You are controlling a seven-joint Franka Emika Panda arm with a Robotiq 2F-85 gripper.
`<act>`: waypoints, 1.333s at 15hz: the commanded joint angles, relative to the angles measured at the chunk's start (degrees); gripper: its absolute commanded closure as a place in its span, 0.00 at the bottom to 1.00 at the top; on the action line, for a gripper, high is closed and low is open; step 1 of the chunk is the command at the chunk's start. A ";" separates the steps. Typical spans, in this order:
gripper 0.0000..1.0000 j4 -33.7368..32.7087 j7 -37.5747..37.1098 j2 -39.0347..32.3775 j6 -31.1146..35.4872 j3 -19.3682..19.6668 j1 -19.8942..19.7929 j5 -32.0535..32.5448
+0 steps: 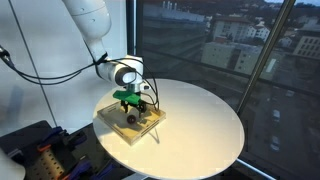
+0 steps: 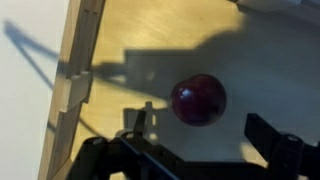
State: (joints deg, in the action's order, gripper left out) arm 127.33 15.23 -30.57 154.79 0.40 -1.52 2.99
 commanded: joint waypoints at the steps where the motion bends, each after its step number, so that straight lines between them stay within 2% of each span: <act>1: 0.00 -0.24 -1.40 1.31 -1.12 -0.19 -0.44 1.31; 20: 0.00 6.06 -1.20 17.07 -9.19 -0.80 -0.26 0.21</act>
State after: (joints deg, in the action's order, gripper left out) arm 130.87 15.12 -17.82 147.34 0.08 -1.52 2.99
